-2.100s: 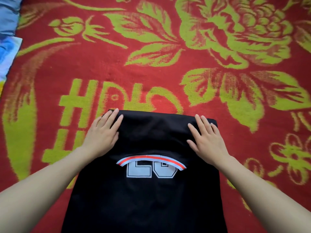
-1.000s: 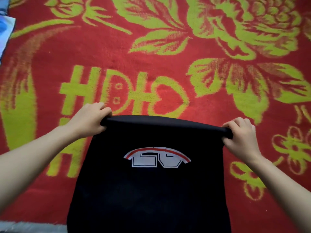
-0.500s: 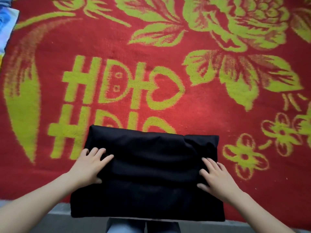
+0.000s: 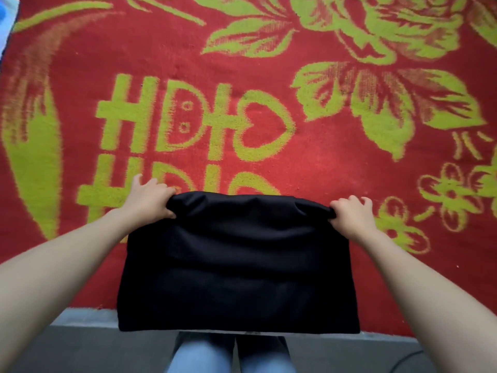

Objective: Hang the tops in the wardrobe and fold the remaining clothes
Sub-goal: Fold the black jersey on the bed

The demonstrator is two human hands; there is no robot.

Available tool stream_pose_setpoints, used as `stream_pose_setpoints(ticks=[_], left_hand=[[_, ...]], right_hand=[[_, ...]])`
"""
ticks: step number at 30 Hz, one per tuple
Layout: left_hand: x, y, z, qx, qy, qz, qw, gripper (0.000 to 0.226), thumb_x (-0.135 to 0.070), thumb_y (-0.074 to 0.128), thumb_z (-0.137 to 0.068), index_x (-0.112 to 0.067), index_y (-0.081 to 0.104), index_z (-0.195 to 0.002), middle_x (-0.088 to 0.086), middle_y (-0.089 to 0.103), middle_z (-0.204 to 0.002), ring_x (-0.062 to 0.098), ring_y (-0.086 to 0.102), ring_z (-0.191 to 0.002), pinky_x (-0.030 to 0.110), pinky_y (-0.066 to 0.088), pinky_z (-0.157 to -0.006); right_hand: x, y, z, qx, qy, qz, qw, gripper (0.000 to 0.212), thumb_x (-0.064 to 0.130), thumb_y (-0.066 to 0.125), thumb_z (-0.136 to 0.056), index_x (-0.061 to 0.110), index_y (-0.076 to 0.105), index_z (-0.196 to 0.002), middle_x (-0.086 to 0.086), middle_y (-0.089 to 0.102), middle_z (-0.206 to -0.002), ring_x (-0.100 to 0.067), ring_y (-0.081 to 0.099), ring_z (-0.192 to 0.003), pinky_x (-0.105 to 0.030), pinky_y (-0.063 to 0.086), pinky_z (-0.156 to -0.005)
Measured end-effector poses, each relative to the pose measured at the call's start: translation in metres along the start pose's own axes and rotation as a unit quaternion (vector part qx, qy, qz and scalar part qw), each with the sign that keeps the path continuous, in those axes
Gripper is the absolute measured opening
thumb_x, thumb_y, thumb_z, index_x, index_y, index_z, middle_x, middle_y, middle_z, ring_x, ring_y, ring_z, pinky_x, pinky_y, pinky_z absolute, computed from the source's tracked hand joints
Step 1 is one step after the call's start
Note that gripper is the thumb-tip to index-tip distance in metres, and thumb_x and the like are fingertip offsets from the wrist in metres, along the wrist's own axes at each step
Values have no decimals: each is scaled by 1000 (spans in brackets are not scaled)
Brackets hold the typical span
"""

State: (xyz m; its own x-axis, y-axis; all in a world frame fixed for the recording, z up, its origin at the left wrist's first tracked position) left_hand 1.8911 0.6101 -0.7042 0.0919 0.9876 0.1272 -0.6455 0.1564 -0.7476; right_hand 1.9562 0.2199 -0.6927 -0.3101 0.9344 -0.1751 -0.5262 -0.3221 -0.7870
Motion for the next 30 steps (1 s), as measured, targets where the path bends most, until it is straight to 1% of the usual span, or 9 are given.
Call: stream_pose_setpoints(ticks=[4,7,10,13,17,21,23,26,30], left_hand=[[9,-16,36,-47,54,139,988,38,-41,74,-74,-20,43,-80,1,58,-81,27,60,-87,34,40,-75],[0,-36,92,-235,182,96,950,40,-36,75,-71,-15,41,-74,6,54,-62,28,58,-55,29,41,-46],[-20,-18,155,-309,269,23,912,20,-31,48,-71,-16,36,-77,5,47,-57,23,49,-48,29,35,-47],[-37,36,185,-292,254,-17,922,16,-12,44,-67,-16,41,-82,6,50,-62,25,49,-53,32,31,-52],[-51,109,192,-164,163,-27,973,70,7,76,-21,-6,71,-89,22,64,-77,31,58,-54,30,44,-43],[-42,129,187,-86,71,30,993,64,-23,88,-24,-6,73,-84,16,58,-69,31,56,-54,34,42,-45],[-48,119,188,-122,67,23,990,46,-48,66,-57,-6,70,-74,13,55,-68,31,54,-59,36,41,-47],[-56,98,183,-183,32,44,982,50,-45,41,-74,-4,70,-79,19,63,-85,32,56,-77,39,45,-55],[-76,91,173,-146,23,18,989,58,-32,80,-57,-4,71,-107,27,61,-117,47,61,-101,55,51,-70]], right_hand=[[-16,-19,34,-96,-35,-66,993,18,22,63,-85,11,64,-99,-7,62,-98,-31,52,-102,-38,31,-87],[-14,-42,105,-310,-159,-73,934,11,11,60,-75,2,62,-81,-15,58,-73,-34,54,-74,-40,40,-66],[-4,-23,169,-389,-217,-47,894,12,6,48,-75,6,50,-88,-18,55,-98,-34,48,-94,-41,35,-75],[9,26,196,-320,-230,-31,919,18,2,57,-61,4,62,-78,-24,63,-108,-34,47,-108,-42,35,-81],[28,108,201,-94,-203,-3,975,51,29,92,-27,11,72,-70,-21,68,-107,-35,65,-101,-47,44,-84],[32,115,195,-71,-85,-157,981,48,30,95,-41,6,71,-74,-24,67,-104,-41,65,-97,-50,53,-72],[18,116,186,-90,53,-270,957,41,17,85,-65,1,68,-98,-27,56,-121,-44,53,-114,-53,45,-86],[-10,139,178,-32,241,-415,877,70,16,71,-81,6,36,-141,-21,27,-149,-36,26,-137,-48,28,-107],[-10,154,165,24,270,-574,773,81,7,72,-76,3,27,-143,-19,41,-143,-33,40,-130,-47,33,-107]])
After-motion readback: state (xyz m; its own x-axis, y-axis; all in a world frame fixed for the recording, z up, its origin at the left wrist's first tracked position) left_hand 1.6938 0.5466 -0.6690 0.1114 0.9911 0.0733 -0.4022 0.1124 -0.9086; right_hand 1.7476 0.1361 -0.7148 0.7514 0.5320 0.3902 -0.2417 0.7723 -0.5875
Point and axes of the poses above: each hand's wrist, its own z-axis away from the middle knuckle, its own y-axis out of the palm, x = y × z, the point moved 9 cm from there along -z, towards the middle knuckle
